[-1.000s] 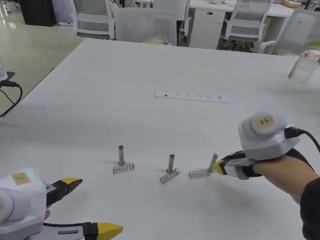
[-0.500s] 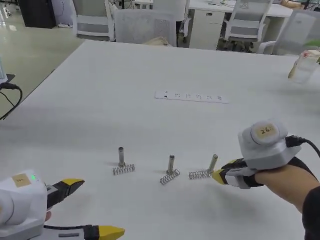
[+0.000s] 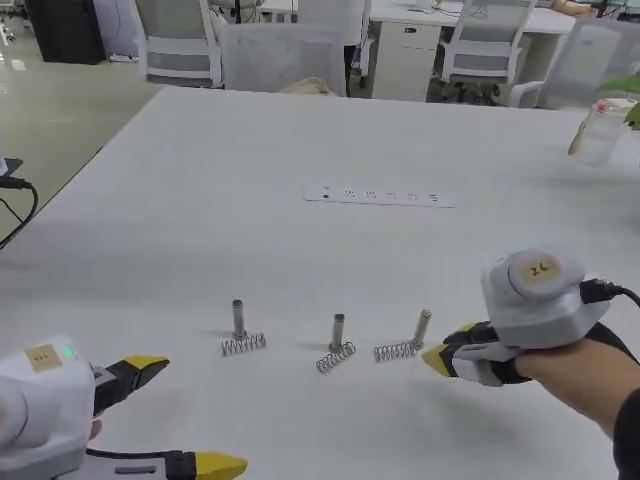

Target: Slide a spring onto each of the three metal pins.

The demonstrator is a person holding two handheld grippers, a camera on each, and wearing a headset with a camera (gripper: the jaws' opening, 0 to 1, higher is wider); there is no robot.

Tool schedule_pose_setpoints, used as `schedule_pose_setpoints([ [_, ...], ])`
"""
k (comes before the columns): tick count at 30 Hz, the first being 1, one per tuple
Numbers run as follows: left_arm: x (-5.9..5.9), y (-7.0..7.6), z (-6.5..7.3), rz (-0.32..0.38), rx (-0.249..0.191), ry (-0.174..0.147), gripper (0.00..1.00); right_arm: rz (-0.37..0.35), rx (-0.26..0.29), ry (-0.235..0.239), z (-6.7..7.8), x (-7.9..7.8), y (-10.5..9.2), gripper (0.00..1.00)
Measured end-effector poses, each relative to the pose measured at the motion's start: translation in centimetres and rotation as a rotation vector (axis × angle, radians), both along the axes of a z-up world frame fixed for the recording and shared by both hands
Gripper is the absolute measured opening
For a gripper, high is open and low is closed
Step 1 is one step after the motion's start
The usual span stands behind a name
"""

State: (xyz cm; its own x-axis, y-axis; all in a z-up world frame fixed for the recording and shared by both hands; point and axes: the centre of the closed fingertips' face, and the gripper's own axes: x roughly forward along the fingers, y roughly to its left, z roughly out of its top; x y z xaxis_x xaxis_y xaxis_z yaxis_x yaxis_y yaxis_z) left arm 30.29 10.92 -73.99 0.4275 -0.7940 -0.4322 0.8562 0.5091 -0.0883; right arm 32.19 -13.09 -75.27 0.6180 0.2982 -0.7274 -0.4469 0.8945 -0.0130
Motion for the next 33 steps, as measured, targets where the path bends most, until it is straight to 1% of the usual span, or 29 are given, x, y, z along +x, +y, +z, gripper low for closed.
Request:
schedule_pose_setpoints([
  [4, 0.7, 0.0, 0.1, -0.007, 0.008, -0.007, 0.85, 0.005, 0.002, -0.014, 0.6, -0.5, 0.3, 0.20],
  [9, 2.0, -0.4, 0.0, -0.018, 0.010, -0.013, 0.84, 0.005, 0.006, -0.032, 1.2, -1.2, 0.5, 0.21],
  [18, 4.0, -1.1, -0.7, -0.046, 0.016, -0.004, 0.82, -0.009, 0.020, -0.053, 2.1, -2.1, 0.8, 0.22],
  [23, 5.2, -1.1, -1.6, -0.049, 0.019, 0.009, 0.78, -0.015, 0.027, -0.065, 2.6, -2.7, 1.2, 0.22],
  [25, 5.5, -1.2, -1.8, -0.051, 0.012, 0.015, 0.76, -0.016, 0.029, -0.067, 2.7, -2.9, 1.4, 0.22],
  [29, 6.0, -1.4, -2.0, -0.055, 0.008, 0.016, 0.73, -0.018, 0.030, -0.071, 2.9, -3.0, 1.5, 0.22],
  [33, 6.4, -1.7, -2.4, -0.075, 0.012, 0.011, 0.67, -0.022, 0.033, -0.074, 3.0, -3.0, 1.6, 0.22],
])
